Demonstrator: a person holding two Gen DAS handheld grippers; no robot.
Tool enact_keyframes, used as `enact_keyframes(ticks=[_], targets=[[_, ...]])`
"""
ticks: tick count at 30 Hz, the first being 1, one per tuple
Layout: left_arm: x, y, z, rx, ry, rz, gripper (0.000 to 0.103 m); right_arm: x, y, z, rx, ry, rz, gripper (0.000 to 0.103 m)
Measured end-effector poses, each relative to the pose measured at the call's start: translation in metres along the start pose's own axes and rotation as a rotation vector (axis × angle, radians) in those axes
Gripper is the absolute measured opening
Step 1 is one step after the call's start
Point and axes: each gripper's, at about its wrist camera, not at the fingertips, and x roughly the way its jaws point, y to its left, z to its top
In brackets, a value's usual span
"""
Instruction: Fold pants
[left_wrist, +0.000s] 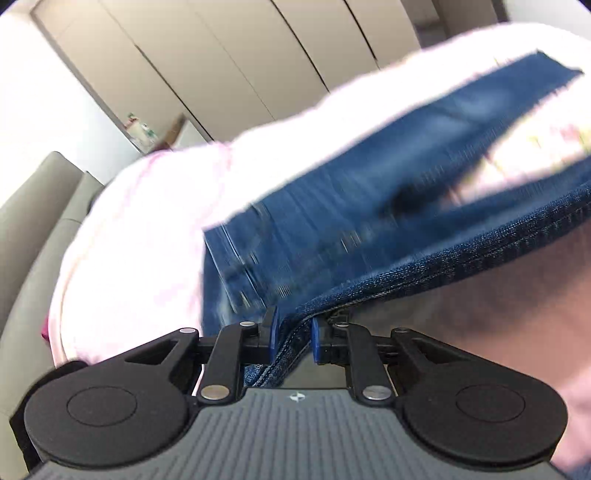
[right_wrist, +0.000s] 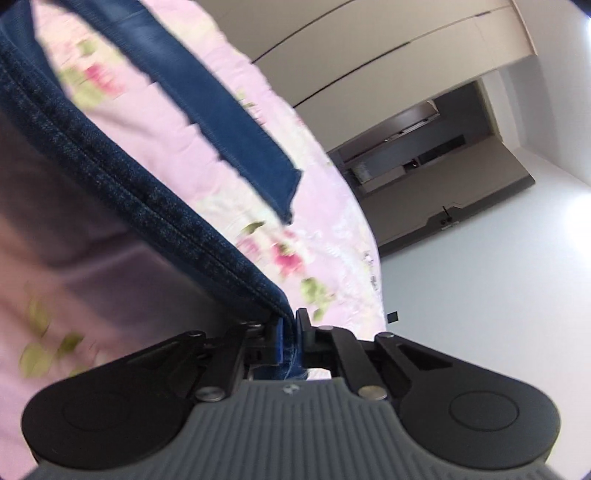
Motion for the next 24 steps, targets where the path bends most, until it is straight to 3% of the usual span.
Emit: enact_keyframes(ticks=[6, 14, 18, 24], targets=[[0.028, 0.031, 0.074, -0.021, 0.008, -0.004, 0.018, 0.044, -0.042, 0.066, 0.055, 0.042, 0.0, 0.0], [0.131, 0.04, 0.165, 0.03, 0.123, -0.029, 0.018, 0.157, -0.064, 0.169, 0.056, 0.129, 0.06, 0.0], [0.187, 0.035, 0.182, 0.049, 0.169, -0.028, 0.018, 0.22, -0.048, 0.213, 0.01, 0.169, 0.073, 0.0], [0.25, 0.027, 0.173, 0.024, 0.245, -0.056, 0.018, 0.303, -0.018, 0.267, -0.064, 0.206, 0.08, 0.0]])
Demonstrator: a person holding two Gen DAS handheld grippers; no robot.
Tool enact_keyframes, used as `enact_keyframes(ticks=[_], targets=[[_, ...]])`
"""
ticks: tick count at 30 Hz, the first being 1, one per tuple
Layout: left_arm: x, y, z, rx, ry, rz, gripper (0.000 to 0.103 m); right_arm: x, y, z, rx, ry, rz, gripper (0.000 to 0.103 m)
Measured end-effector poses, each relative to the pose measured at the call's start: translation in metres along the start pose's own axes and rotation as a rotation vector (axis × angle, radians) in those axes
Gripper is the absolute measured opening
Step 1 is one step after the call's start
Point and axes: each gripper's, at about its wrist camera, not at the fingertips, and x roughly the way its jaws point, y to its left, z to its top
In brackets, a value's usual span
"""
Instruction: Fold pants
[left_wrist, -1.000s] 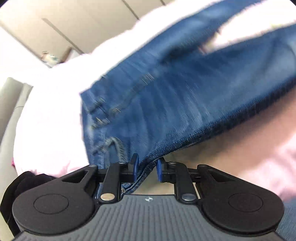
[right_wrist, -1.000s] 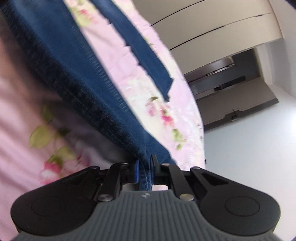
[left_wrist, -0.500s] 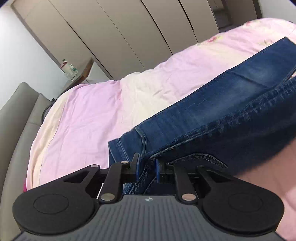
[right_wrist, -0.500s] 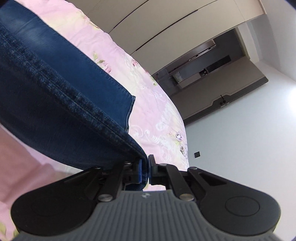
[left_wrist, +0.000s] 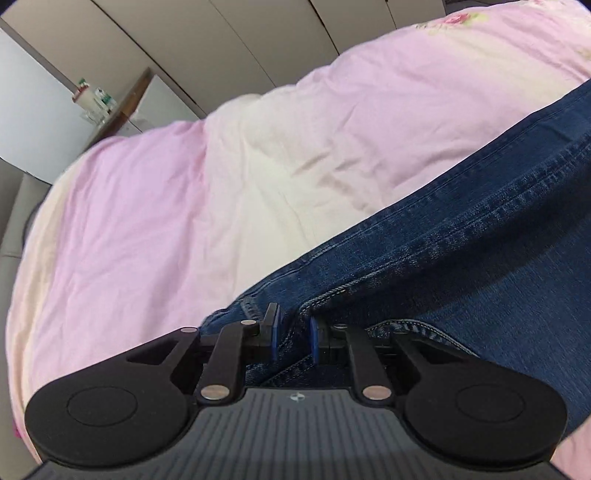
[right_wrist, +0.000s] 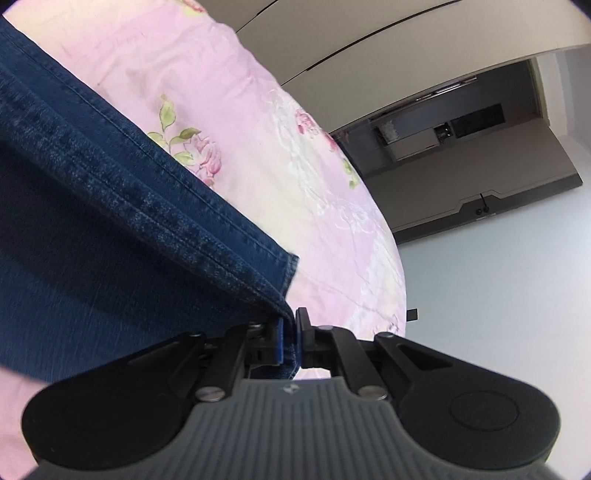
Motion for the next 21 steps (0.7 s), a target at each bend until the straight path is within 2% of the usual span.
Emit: enact_keyframes(ticks=[3, 7, 9, 11, 15, 21], targets=[[0.01, 0.001, -0.003, -0.039, 0.016, -0.018, 0.018, 0.022, 0.009, 0.02, -0.025, 0.017, 0.002, 0.0], [-0.01, 0.014, -0.001, -0.095, -0.032, -0.028, 0.018, 0.034, 0.011, 0.031, -0.048, 0.03, 0.003, 0.0], [-0.015, 0.024, 0.005, -0.107, -0.041, -0.042, 0.018, 0.033, 0.003, 0.034, -0.009, 0.022, 0.015, 0.0], [-0.005, 0.028, 0.012, -0.116, -0.038, -0.052, 0.018, 0.038, -0.003, 0.038, 0.007, 0.008, 0.021, 0.0], [0.03, 0.025, 0.025, -0.17, -0.004, -0.052, 0.018, 0.057, 0.008, 0.053, 0.018, 0.042, 0.014, 0.0], [0.053, 0.022, 0.027, -0.213, -0.009, -0.051, 0.019, 0.075, 0.024, 0.067, 0.041, 0.071, -0.019, 0.0]])
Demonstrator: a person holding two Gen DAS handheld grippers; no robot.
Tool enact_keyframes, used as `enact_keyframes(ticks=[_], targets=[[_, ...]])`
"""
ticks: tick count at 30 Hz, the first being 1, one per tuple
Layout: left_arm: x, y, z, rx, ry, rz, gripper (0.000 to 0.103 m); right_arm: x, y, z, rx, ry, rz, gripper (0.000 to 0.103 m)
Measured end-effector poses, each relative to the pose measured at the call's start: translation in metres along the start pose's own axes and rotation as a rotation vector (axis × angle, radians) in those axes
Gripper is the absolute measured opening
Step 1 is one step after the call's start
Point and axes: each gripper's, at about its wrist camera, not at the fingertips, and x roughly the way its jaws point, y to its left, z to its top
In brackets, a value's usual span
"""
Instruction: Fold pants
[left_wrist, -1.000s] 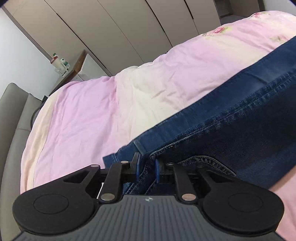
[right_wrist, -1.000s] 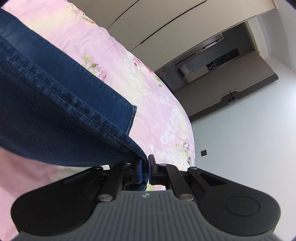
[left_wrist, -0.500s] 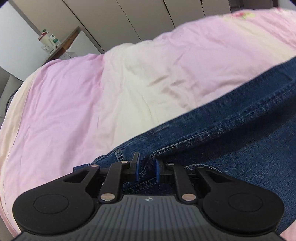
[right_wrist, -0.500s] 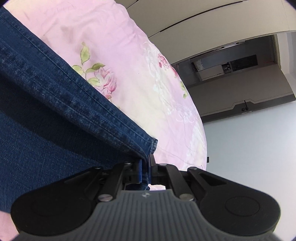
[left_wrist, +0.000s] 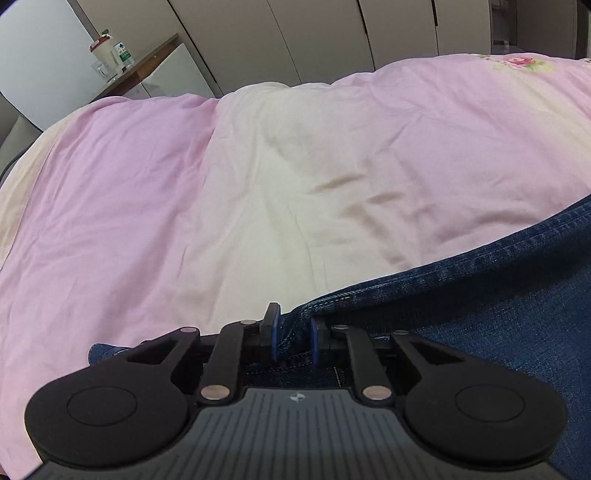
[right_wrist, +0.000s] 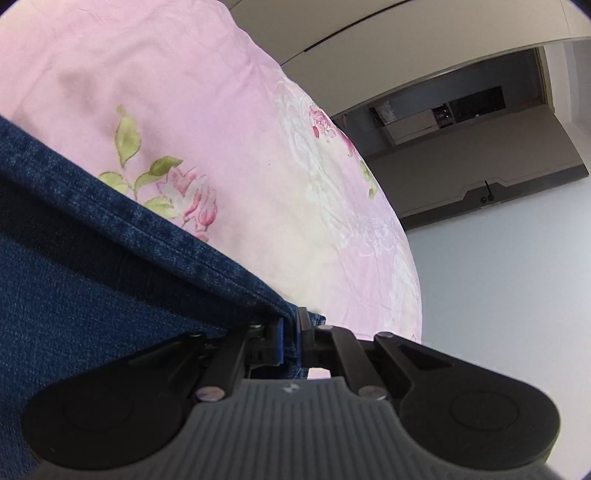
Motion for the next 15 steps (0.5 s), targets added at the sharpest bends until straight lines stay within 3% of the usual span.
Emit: enact_keyframes(ticks=[5, 7, 8, 9, 10, 11, 12, 15], targets=[[0.011, -0.011, -0.002, 0.051, 0.02, 0.043, 0.028, 0.005, 0.013, 0.003, 0.001, 0.01, -0.018, 0.003], [0.009, -0.011, -0.003, 0.052, 0.017, 0.046, 0.028, 0.007, 0.018, 0.001, 0.011, 0.009, -0.02, 0.024], [0.007, -0.01, -0.003, 0.055, 0.016, 0.045, 0.03, 0.005, 0.019, -0.001, 0.018, 0.002, -0.02, 0.056], [0.005, -0.01, -0.003, 0.06, 0.013, 0.042, 0.039, 0.0, 0.018, -0.003, 0.026, -0.012, -0.033, 0.075], [0.001, -0.008, -0.004, 0.056, 0.002, 0.03, 0.05, -0.004, 0.016, -0.006, 0.036, -0.034, -0.038, 0.078], [-0.004, -0.006, -0.004, 0.041, -0.022, 0.024, 0.08, -0.009, 0.013, -0.009, 0.05, -0.053, -0.035, 0.079], [-0.009, -0.003, -0.005, 0.025, -0.045, 0.023, 0.092, -0.014, 0.012, -0.011, 0.061, -0.059, -0.033, 0.081], [-0.023, 0.006, 0.0, -0.013, -0.056, 0.016, 0.088, -0.034, 0.009, -0.02, 0.091, -0.102, -0.004, 0.084]])
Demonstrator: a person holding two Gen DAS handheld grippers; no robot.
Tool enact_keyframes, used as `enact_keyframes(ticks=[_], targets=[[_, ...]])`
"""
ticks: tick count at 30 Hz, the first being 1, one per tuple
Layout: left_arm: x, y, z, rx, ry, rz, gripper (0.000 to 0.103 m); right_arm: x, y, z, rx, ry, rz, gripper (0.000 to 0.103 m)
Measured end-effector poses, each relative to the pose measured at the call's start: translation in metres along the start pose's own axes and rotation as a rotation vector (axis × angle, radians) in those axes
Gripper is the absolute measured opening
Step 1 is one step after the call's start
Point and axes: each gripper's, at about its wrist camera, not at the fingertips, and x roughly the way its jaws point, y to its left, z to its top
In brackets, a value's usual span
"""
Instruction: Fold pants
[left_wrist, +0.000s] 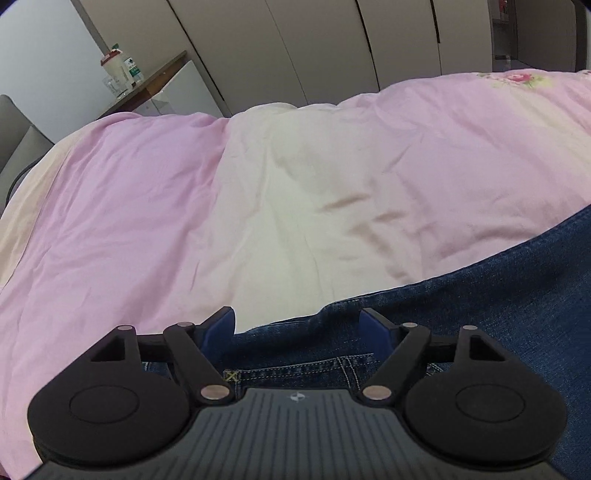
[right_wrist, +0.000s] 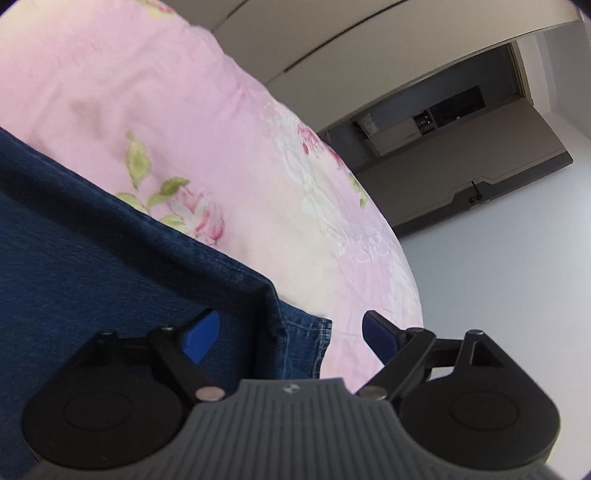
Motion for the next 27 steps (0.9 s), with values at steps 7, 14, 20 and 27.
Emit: enact_keyframes(ticks=[7, 14, 20, 27], targets=[[-0.051, 0.046, -0.035, -0.144, -0.008, -0.081, 0.088, -0.067, 0.011, -0.024, 0.12, -0.079, 0.187, 0.084], [-0.086, 0.117, -0.125, -0.518, -0.027, -0.067, 0.087, -0.146, 0.047, -0.071, 0.301, -0.149, 0.393, 0.084], [-0.072, 0.154, -0.211, -0.931, 0.002, -0.14, 0.087, -0.195, 0.09, -0.105, 0.434, -0.16, 0.527, 0.084], [-0.034, 0.169, -0.244, -1.218, -0.079, -0.287, 0.051, -0.238, 0.138, -0.106, 0.546, -0.142, 0.662, 0.08]])
